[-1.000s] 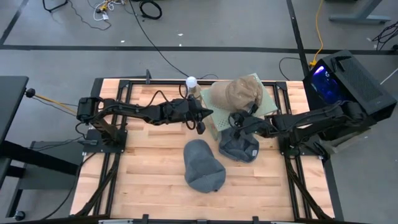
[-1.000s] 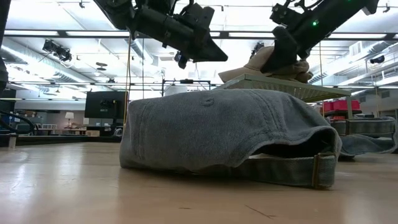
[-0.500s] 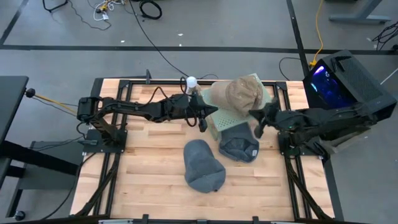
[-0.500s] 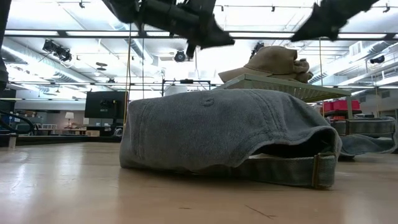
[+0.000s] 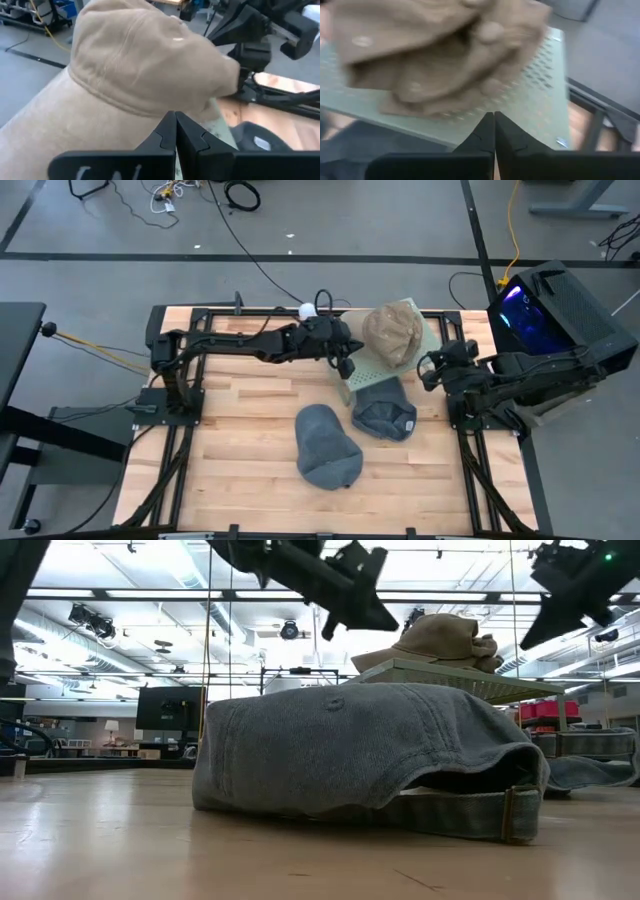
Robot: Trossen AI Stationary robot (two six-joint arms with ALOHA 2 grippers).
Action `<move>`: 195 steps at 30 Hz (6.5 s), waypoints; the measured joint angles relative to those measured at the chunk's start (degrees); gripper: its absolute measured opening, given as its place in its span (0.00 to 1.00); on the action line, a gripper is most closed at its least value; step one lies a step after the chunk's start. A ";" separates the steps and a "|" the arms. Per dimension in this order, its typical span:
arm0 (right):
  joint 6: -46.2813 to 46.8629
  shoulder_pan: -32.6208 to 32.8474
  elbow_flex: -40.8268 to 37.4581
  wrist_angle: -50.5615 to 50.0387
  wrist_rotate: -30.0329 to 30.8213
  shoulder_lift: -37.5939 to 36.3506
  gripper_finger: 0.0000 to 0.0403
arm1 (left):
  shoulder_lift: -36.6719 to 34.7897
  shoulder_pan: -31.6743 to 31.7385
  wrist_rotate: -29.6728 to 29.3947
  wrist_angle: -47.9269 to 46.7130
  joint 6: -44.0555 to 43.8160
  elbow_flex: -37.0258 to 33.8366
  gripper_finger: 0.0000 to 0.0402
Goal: Stack caps on shelf
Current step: Adjust the brown caps, then put the left black cap on the shelf
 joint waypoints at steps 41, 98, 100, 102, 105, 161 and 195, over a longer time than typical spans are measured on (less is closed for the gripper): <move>-34.34 -23.99 -15.58 57.39 -28.77 6.54 0.01 | 8.22 2.48 -4.46 16.62 -4.19 1.89 0.01; -28.87 -20.41 -14.04 28.23 -29.23 -9.00 0.00 | 5.16 -5.12 -6.77 -33.37 9.92 18.67 0.01; -28.10 -20.41 -13.15 27.51 -31.80 -9.32 0.00 | 6.48 -5.10 -7.11 -32.10 11.25 18.56 0.01; -26.36 -20.38 -12.08 26.34 -32.46 -9.52 0.00 | 7.48 -5.13 -8.60 -29.99 12.70 18.58 0.01; -24.09 -20.39 -10.17 23.46 -32.45 -9.66 0.00 | 9.35 -4.79 -9.19 -28.91 14.25 18.66 0.00; -39.78 -6.93 -7.37 56.65 -53.32 -2.53 0.00 | 15.62 2.43 -2.94 -12.46 13.80 18.61 0.01; -40.74 -2.45 -8.77 59.08 -49.04 -2.35 0.00 | 8.34 -8.88 -10.88 -23.97 17.87 18.66 0.00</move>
